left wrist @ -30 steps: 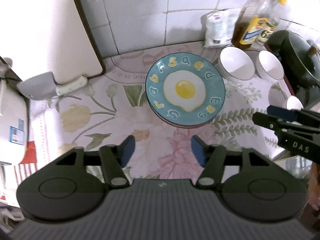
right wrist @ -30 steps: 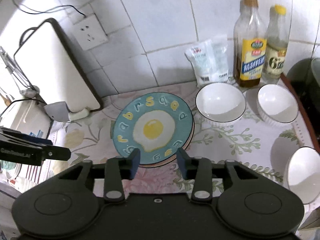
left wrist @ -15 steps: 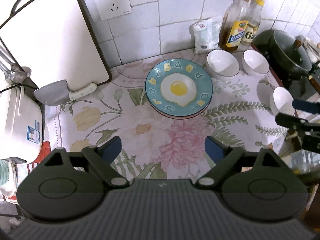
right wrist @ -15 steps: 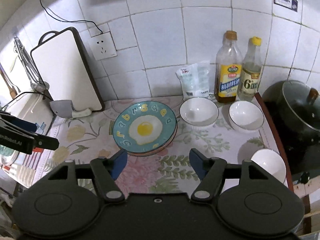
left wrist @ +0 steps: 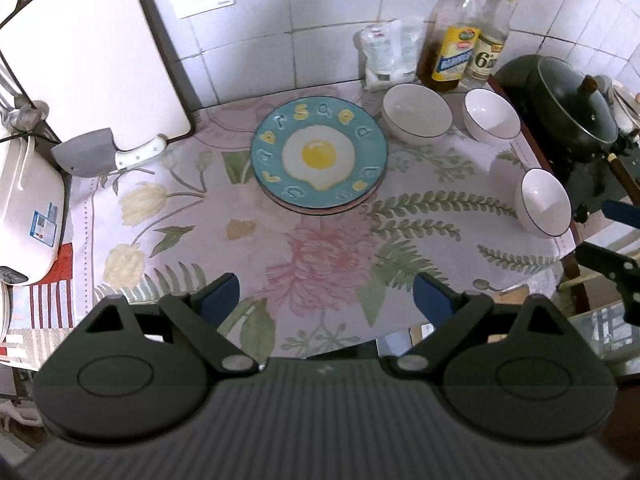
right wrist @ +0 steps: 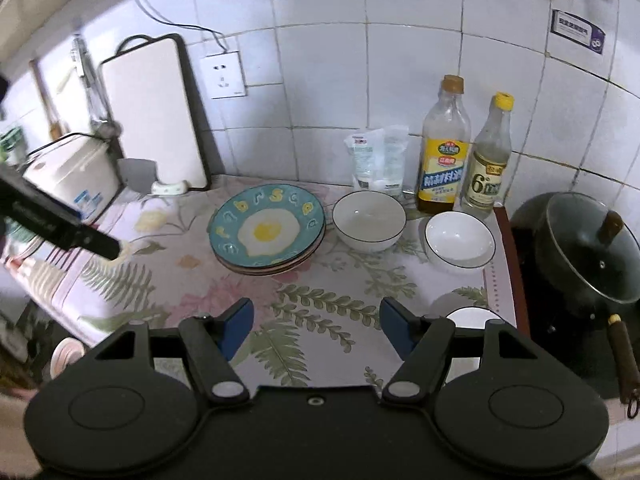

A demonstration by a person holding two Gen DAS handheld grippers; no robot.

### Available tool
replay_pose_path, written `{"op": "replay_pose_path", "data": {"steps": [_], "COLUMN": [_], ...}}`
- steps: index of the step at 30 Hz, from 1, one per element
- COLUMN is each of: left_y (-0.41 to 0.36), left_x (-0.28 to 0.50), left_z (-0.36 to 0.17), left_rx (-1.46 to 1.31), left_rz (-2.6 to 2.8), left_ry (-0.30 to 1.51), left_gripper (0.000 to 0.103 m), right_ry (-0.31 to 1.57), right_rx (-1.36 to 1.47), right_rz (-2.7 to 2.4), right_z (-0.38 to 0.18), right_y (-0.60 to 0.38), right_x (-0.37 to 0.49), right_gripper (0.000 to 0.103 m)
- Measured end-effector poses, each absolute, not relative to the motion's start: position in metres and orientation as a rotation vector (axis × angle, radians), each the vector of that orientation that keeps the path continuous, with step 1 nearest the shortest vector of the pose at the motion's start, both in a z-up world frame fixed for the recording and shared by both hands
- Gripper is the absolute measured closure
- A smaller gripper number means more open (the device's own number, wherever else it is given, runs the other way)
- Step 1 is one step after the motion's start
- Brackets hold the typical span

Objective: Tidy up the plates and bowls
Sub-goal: 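Move both grippers to the large white bowl beside the dark pot, then close both grippers on the rim of the large white bowl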

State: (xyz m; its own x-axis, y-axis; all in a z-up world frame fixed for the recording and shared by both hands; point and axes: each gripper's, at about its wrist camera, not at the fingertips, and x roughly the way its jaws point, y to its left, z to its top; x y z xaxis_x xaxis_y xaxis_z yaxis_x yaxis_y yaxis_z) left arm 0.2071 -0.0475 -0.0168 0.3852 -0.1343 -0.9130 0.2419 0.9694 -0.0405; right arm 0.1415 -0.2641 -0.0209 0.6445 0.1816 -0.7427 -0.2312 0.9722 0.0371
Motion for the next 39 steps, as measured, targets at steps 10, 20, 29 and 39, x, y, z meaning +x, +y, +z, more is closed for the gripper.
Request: {"op": "replay_pose_path", "data": {"steps": [10,20,29,39], "left_y": [-0.118,-0.192,-0.238,-0.285], "left_x": [0.21,0.225,0.239,0.26], "left_z": [-0.036,-0.085,-0.128,-0.167], "left_rx": [0.117,0.059,-0.05,-0.157], "left_rz": [-0.221,-0.251,-0.294,-0.382], "left_ry": [1.164,1.181,1.203,1.188], "left_gripper": [0.008,0.008,0.012,0.019], "right_ry": [0.762,0.769,0.861,0.903], "right_rx": [-0.095,0.063,0.212,0.243], "right_rz": [0.263,0.215,0.148,0.108], "right_z": [-0.044,-0.11,-0.162,-0.191], "right_y": [-0.325,-0.402,-0.436,-0.449], "right_x": [0.134,0.153,0.168,0.183], "right_gripper": [0.01,0.01,0.01,0.01]}}
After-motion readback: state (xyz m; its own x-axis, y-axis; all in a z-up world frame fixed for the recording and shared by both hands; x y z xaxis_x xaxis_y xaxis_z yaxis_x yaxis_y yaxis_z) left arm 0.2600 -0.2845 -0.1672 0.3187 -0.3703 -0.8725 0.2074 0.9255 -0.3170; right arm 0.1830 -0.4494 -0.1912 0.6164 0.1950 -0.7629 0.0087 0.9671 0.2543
